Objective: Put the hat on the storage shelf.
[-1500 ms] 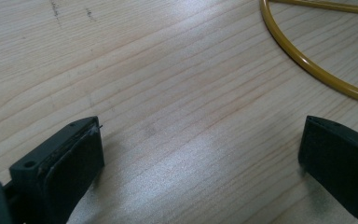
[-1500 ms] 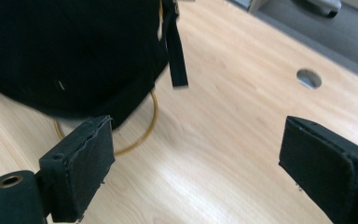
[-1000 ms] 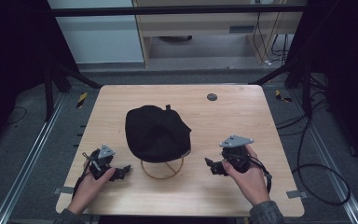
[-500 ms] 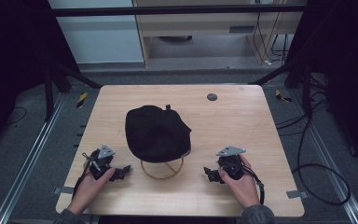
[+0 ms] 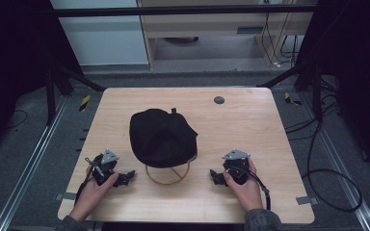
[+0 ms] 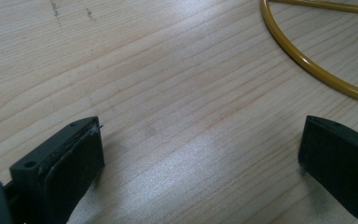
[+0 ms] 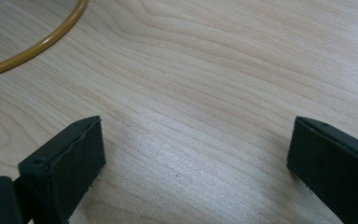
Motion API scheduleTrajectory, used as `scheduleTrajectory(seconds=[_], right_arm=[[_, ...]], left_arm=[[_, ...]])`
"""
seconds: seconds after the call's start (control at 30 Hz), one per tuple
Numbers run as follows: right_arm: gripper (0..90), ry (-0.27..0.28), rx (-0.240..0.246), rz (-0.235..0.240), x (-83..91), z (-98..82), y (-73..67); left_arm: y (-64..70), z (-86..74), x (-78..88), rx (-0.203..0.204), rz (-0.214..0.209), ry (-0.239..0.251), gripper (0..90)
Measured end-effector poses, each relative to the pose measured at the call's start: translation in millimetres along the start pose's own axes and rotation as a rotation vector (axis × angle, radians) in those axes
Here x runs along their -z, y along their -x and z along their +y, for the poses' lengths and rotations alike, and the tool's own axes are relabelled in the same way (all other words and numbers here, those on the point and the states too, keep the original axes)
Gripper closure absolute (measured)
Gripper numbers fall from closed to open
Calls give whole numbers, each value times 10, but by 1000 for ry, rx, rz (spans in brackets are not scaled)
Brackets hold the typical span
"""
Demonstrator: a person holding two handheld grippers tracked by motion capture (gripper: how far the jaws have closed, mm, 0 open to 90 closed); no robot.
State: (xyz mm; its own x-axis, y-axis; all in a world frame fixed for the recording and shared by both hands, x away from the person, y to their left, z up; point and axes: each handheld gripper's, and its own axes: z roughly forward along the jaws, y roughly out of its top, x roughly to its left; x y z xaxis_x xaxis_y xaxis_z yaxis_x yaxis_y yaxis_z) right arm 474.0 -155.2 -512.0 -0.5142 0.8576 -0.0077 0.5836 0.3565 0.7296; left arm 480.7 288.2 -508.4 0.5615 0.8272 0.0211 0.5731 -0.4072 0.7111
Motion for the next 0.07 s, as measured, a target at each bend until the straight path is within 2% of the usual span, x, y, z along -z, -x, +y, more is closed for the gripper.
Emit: scheduleTrajectory(seconds=[0.07], right_arm=[[39,-2,-5,-5,2,-2,-3]], left_arm=[[-1,0,0,-1,0,0,0]])
